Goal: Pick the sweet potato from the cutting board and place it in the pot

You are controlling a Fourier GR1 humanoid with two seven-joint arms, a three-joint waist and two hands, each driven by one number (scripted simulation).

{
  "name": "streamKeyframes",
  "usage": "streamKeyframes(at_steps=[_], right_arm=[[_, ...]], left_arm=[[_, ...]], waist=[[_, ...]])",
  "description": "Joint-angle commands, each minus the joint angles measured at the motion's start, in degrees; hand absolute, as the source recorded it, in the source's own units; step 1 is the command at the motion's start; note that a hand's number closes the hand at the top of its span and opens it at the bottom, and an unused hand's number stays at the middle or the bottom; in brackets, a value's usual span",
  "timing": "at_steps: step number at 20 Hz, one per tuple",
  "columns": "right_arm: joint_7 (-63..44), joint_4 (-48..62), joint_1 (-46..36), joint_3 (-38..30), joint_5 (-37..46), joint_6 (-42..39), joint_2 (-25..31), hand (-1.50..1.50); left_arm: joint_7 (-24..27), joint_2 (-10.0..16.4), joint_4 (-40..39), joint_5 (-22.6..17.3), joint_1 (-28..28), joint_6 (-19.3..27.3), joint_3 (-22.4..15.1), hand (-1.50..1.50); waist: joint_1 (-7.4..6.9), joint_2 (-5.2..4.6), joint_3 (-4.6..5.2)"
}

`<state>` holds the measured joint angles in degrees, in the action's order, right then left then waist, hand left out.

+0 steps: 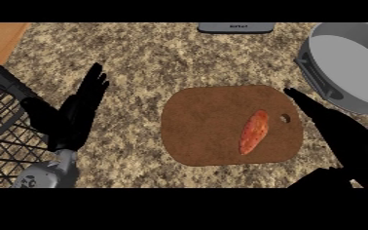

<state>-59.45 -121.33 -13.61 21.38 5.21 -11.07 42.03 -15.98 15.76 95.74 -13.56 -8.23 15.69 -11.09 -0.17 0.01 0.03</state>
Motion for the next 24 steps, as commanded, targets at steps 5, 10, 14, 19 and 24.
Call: streamKeyframes(at_steps=[5,10,14,19,24], right_arm=[[-6.6,-0.02,-0.97,2.21,8.81,-0.95,-8.68,-1.5],[-5.98,4.68,-3.57,1.89,11.36,-1.96,-13.5,-1.5],[-7.16,8.65,-5.32,1.7,11.36,-3.04,-15.44,-1.5],[-11.21,10.21,-6.5,2.44,13.02,-5.41,-15.65,-1.5],[-5.53,16.94,-5.55,3.64,17.2,-3.76,-18.78,-1.5]], left_arm=[[1.76,-0.83,-0.86,0.05,1.86,-4.12,2.9,0.0],[-2.84,-2.11,4.35,2.38,2.68,-2.59,1.54,0.0],[1.69,-1.61,-2.01,1.11,1.29,-6.19,4.19,0.0],[-2.59,-2.67,-0.29,2.78,-2.3,-3.09,4.47,0.0],[-4.57,-3.17,2.6,4.27,-1.21,-3.25,3.68,0.0]], waist=[[0.08,0.04,0.0],[-0.12,0.03,-0.02],[-0.04,-0.07,0.01],[0.07,0.02,0.01],[-0.05,0.0,-0.02]])
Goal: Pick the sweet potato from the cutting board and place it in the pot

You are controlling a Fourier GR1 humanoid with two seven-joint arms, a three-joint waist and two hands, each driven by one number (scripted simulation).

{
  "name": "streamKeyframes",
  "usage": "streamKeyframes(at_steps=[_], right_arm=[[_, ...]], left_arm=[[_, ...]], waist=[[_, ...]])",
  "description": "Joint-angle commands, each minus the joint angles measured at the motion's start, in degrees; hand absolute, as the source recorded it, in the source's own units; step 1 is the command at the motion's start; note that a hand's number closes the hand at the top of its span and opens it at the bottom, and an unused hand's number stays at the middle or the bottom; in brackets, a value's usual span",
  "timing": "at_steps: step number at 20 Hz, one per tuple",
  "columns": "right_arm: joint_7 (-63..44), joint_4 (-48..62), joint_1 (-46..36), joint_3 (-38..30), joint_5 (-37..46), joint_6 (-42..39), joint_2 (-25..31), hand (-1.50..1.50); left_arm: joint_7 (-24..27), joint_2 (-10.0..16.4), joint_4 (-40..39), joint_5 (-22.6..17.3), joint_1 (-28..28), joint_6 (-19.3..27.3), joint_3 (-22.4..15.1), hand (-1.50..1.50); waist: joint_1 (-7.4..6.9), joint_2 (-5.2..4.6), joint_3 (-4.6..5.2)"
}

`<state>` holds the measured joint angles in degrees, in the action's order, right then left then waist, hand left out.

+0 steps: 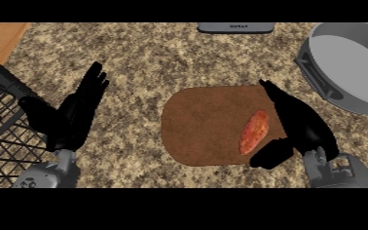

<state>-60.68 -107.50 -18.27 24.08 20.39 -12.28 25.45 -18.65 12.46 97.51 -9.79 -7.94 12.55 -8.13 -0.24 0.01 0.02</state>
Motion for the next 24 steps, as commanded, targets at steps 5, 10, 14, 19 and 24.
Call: streamKeyframes(at_steps=[5,10,14,19,24], right_arm=[[-4.31,5.53,-1.27,1.91,2.6,-6.15,-3.65,-1.5],[-2.3,10.79,-0.26,1.64,4.16,-6.74,-3.22,-1.5],[0.71,14.19,0.0,0.32,6.15,-6.88,-5.03,-1.5],[-0.27,16.54,-1.46,-0.72,6.99,-9.51,-7.59,-1.5],[11.24,15.91,1.04,-0.05,11.05,-3.95,-10.23,1.5]], left_arm=[[0.83,0.32,-2.83,-0.89,-2.16,-3.0,3.2,0.0],[-2.04,-0.89,-1.73,0.96,-3.4,-0.91,2.62,0.0],[-0.27,-0.65,1.61,0.21,2.05,-3.47,3.0,0.0],[0.44,-3.22,-2.74,2.54,-0.32,-2.36,2.33,0.0],[-1.6,-3.44,1.61,3.44,0.46,-2.64,2.14,0.0]], waist=[[0.12,-0.04,0.01],[0.26,-0.04,-0.01],[-0.05,0.02,-0.02],[0.09,-0.02,-0.02],[0.06,0.01,-0.04]])
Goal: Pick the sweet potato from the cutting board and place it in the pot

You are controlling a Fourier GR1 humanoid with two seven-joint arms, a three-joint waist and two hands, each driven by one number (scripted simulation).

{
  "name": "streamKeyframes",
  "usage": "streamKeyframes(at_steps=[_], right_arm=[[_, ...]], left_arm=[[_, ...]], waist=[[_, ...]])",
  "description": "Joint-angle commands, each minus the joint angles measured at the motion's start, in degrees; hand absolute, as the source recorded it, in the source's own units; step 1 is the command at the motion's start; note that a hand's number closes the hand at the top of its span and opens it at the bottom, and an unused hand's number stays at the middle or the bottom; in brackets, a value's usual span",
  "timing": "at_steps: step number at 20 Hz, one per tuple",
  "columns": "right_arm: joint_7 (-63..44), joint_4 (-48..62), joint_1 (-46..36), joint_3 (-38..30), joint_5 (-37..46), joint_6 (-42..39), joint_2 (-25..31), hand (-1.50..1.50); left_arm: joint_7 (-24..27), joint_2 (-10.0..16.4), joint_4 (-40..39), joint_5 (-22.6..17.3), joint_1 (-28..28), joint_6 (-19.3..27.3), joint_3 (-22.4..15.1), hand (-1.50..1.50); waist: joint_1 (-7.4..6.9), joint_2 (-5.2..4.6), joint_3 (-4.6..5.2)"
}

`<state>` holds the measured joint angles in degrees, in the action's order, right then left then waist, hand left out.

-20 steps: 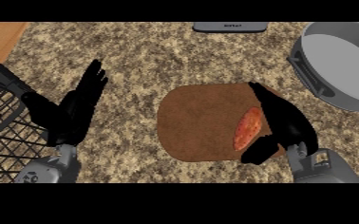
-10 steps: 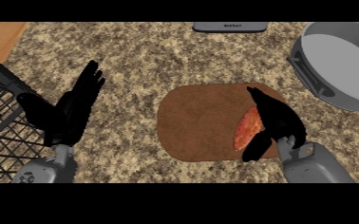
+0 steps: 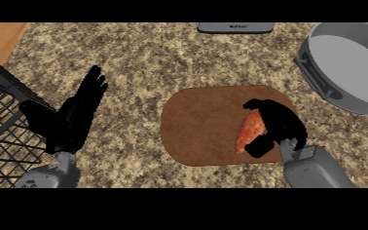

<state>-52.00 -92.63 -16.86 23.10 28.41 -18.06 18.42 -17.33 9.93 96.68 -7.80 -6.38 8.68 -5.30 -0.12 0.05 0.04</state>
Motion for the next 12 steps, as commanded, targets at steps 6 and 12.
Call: streamKeyframes(at_steps=[6,12], right_arm=[[8.03,0.41,2.43,-1.9,8.06,0.31,-2.64,1.5],[22.06,-1.39,7.17,-13.16,2.38,-3.38,11.19,1.5]], left_arm=[[-2.99,0.02,3.51,-0.39,1.24,-2.62,3.0,0.0],[-1.43,-0.4,2.24,0.17,1.27,-2.75,3.52,0.0]], waist=[[0.02,0.0,-0.05],[0.94,0.02,-0.09]])
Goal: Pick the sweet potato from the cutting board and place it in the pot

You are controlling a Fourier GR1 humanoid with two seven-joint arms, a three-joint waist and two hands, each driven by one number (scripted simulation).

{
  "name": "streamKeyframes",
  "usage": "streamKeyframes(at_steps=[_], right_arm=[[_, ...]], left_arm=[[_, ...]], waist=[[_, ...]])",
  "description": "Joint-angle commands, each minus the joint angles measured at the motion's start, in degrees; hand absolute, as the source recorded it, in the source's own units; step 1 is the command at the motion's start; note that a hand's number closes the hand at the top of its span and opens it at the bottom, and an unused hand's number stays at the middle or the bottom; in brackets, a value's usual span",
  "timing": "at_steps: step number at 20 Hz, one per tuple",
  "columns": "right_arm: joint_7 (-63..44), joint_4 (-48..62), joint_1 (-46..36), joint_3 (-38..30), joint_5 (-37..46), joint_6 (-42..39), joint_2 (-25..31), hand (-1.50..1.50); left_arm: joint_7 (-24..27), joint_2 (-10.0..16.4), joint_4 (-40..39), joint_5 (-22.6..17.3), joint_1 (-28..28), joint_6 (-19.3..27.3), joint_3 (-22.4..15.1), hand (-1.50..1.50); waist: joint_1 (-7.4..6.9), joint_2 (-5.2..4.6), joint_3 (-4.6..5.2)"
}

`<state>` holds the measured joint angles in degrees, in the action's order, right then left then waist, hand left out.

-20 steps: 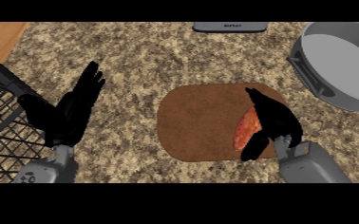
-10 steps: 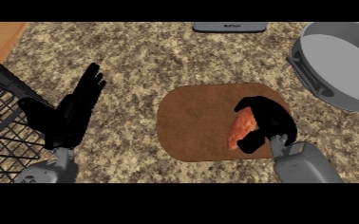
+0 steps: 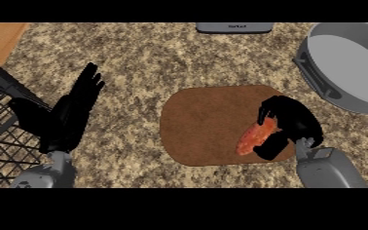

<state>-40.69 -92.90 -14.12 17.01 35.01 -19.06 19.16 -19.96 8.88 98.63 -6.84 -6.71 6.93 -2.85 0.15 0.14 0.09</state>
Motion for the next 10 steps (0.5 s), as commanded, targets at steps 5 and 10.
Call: streamKeyframes(at_steps=[5,10], right_arm=[[28.53,10.0,7.07,-20.22,-8.86,-4.82,26.23,1.5],[44.91,22.65,7.34,-31.48,-7.87,1.22,36.97,1.5]], left_arm=[[0.96,-0.19,0.26,0.25,1.36,1.15,1.26,0.0],[0.94,0.18,0.28,-0.66,1.79,-0.24,1.18,0.0]], waist=[[3.11,-0.69,-0.59],[1.3,-0.67,-0.56]])
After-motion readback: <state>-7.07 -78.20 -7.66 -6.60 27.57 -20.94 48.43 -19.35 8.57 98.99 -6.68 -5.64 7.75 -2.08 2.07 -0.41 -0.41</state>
